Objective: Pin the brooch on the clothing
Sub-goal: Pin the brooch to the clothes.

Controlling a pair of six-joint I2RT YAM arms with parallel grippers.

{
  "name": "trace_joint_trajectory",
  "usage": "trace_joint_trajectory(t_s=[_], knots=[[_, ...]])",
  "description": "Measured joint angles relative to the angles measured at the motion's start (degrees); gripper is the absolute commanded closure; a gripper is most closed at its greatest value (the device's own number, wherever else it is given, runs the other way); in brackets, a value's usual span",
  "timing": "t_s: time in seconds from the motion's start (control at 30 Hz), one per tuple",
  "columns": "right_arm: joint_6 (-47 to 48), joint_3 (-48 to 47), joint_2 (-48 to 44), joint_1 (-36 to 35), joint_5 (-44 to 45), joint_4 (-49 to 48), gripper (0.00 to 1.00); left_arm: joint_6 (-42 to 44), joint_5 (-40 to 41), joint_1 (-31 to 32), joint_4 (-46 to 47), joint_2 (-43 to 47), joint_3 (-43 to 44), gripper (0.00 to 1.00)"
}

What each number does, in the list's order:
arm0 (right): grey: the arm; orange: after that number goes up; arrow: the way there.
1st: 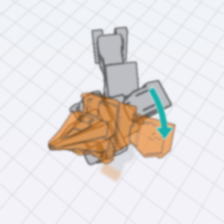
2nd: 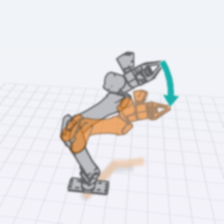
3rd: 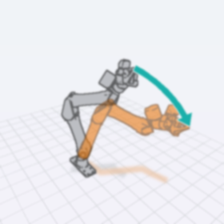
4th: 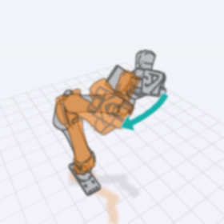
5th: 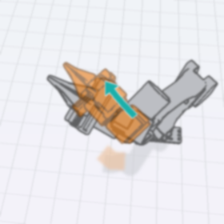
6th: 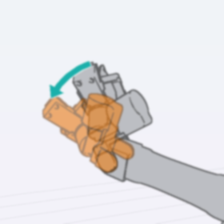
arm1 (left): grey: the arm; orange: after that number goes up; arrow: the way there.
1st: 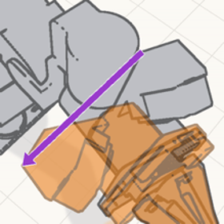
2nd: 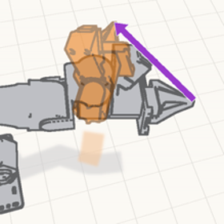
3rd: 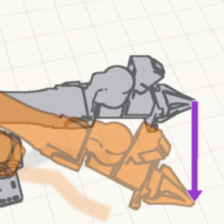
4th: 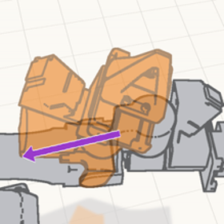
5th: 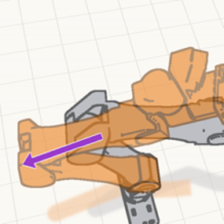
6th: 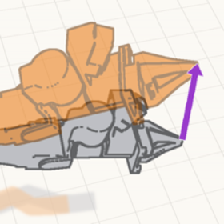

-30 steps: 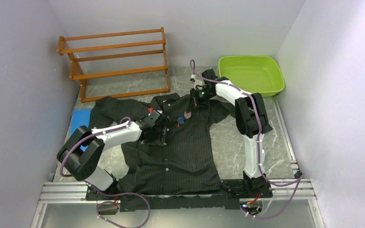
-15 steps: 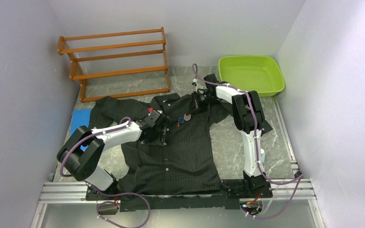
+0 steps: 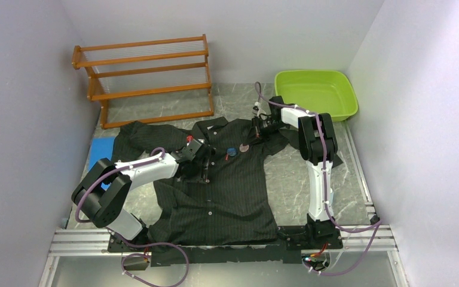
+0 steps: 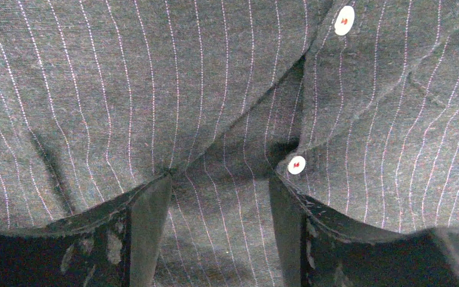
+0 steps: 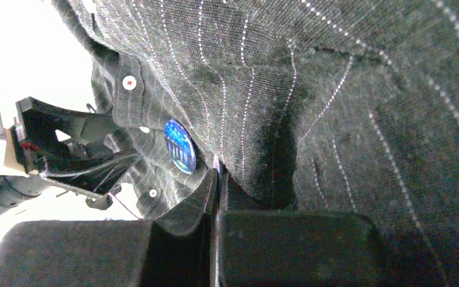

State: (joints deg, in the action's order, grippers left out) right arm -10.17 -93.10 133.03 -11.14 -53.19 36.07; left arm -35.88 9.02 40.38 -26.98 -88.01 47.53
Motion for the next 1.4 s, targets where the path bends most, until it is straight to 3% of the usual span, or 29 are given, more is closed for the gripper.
trace_joint_trajectory(t_s=[0.7,1.4], knots=[[-0.52,-10.25,-6.75,-9.35,35.08,15.43,1.0,-0.24,3.63,0.22,-3.15,0.11,0.02,0.32],[-2.32,-17.44,-9.68,-20.5,58.9,23.32,1.0,-0.2,4.5,0.48,-5.2,0.11,0.35,0.33]])
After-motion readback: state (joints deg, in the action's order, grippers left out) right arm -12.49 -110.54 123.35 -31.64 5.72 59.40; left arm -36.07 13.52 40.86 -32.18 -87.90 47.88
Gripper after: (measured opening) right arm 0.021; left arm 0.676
